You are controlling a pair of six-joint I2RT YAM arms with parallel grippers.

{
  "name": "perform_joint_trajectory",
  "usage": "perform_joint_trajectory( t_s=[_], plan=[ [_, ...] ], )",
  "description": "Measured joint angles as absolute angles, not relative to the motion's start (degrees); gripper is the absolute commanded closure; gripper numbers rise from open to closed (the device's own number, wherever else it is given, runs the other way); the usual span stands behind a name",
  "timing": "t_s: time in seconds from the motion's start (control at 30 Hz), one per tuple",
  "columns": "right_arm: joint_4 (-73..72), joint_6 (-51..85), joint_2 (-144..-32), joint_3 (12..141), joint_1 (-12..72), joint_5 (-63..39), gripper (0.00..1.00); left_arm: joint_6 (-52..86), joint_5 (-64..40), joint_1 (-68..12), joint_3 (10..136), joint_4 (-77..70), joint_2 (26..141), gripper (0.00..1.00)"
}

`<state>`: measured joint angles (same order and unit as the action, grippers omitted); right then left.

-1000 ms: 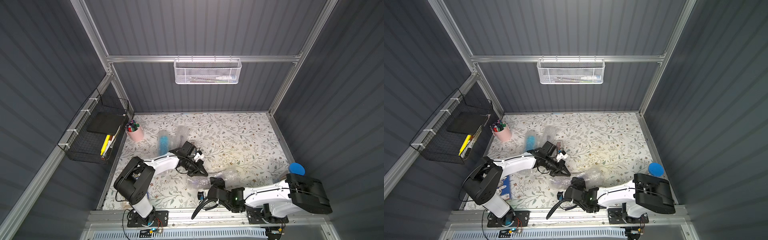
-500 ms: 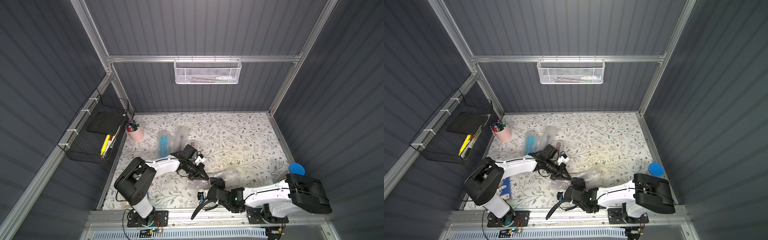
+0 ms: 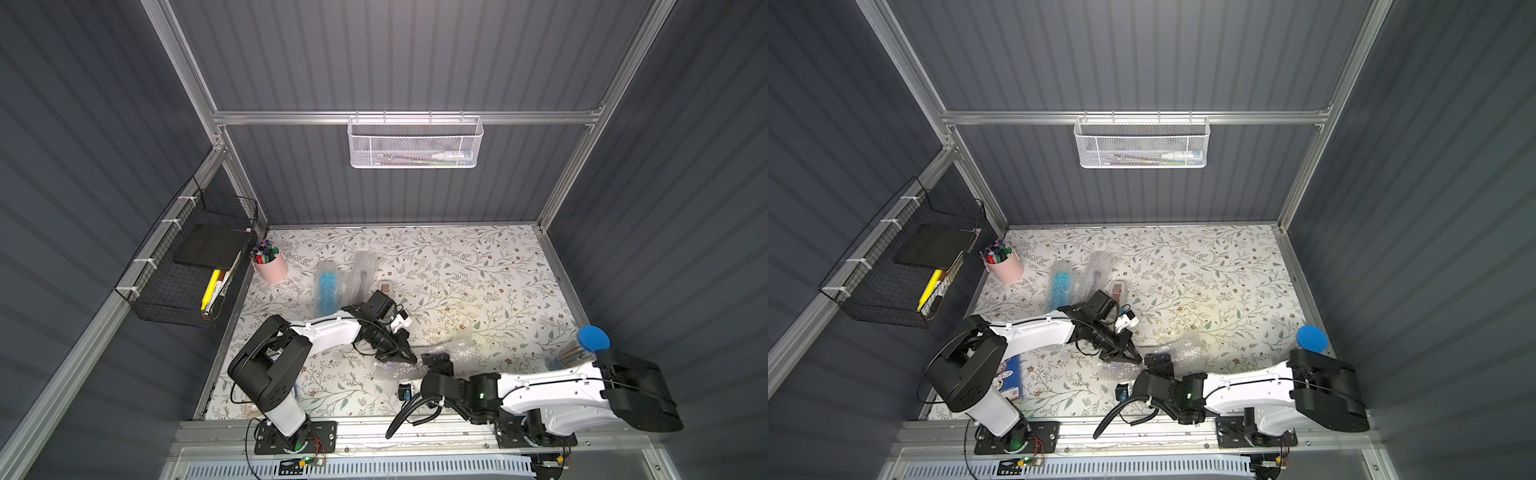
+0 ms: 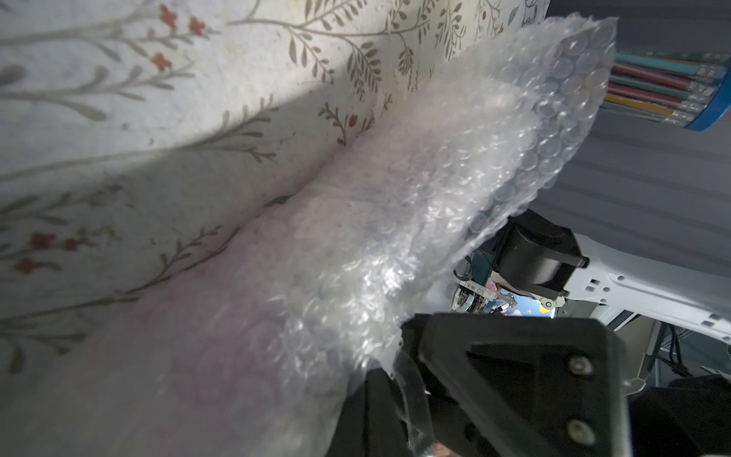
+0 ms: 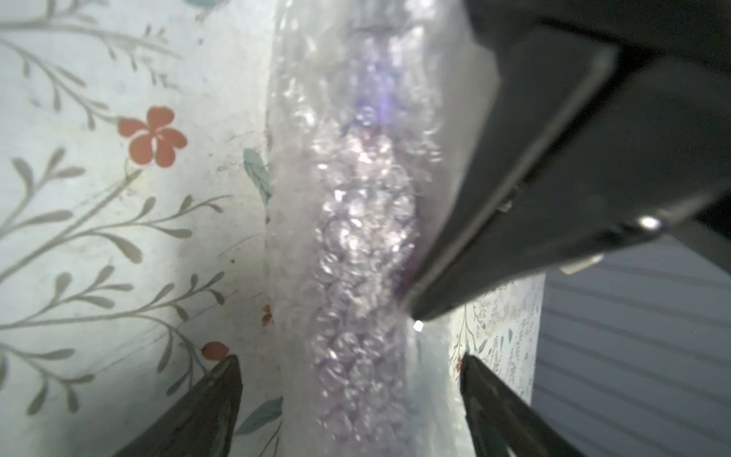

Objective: Wrap wine bottles in bubble wrap
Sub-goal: Stick the tape on the bubble wrap.

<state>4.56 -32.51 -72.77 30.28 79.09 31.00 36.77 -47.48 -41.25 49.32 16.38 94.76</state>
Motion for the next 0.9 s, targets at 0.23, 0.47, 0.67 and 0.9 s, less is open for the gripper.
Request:
perform_joint_trajectory(
  t_s=[0.23,0.47,0.67,0.9],
  plan=[
    [7.77,-23.44,-55.16,30.35,64.79,13.5,0.24,36.16,-47.35,-41.3,49.89,16.73,95.15,1.0],
    [8.54,-11.73,-56.1,31.94,52.47,-2.61,0.49,36.16,-47.13,-41.34,49.89,16.69,95.15,1.0],
    [6.9,-3.05,-59.46,32.38,46.59,-17.91,0.73,36.16,-46.96,-41.6,49.89,16.69,95.13,1.0],
    [5.54,0.32,-64.23,32.64,46.54,-28.82,0.85,36.18,-46.94,-41.6,49.91,16.67,95.15,1.0]
  ],
)
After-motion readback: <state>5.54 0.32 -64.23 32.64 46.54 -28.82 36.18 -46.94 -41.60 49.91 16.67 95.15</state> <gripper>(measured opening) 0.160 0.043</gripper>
